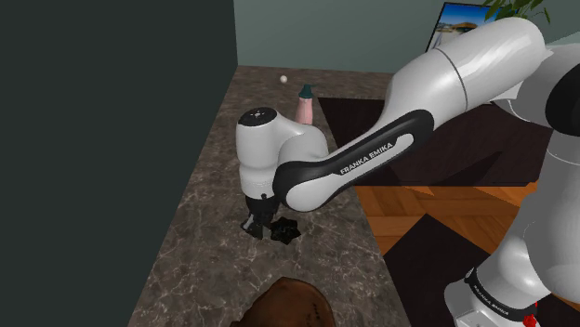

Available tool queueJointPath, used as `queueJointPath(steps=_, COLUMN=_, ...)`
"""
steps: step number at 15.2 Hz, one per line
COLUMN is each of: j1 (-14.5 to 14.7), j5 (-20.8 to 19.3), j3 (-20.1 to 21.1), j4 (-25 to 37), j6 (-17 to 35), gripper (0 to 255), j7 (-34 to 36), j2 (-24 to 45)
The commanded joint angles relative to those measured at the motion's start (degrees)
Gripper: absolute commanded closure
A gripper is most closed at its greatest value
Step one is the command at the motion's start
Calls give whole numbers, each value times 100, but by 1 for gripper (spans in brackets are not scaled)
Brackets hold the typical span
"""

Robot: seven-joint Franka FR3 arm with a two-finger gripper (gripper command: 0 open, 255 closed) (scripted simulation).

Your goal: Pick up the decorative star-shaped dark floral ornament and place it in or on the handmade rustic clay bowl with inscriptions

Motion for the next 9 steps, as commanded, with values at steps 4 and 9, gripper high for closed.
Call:
queueJointPath(steps=4, j1=-129, j5=240, j3=-53, j4=-956, j6=112, gripper=0, j7=520, j2=-707)
queueJointPath(steps=9, j1=-171, j5=342, j3=-88, j4=-1547, j6=278, gripper=0, j7=859, j2=-1038)
